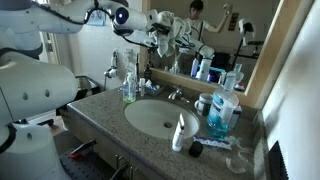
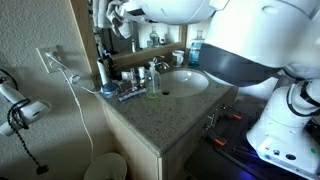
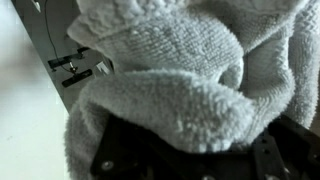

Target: Use the towel to wipe the mirror

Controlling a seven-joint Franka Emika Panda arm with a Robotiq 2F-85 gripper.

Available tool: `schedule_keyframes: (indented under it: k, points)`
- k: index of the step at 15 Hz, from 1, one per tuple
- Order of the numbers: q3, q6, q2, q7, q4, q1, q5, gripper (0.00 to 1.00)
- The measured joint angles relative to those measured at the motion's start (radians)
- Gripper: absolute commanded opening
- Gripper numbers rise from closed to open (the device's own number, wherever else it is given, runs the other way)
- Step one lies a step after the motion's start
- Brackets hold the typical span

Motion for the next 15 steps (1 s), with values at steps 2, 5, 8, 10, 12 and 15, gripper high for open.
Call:
schedule_keyframes:
  k: [2,5,8,10,12,15]
  points:
    - [-0.009,0.021,-0.032,0.056,-0.015,-0.009,-0.064,0.05]
    - [0.016,0.058,-0.054,0.126,-0.035,-0.025,-0.188,0.04]
    - [0.059,0.055,-0.050,0.161,-0.054,-0.030,-0.295,0.04]
    - [0.073,-0.003,-0.049,0.173,-0.060,-0.027,-0.325,0.04]
    - [0.071,-0.088,-0.044,0.173,-0.062,-0.020,-0.322,0.04]
    - [0.047,-0.189,-0.031,0.172,-0.064,-0.006,-0.286,0.04]
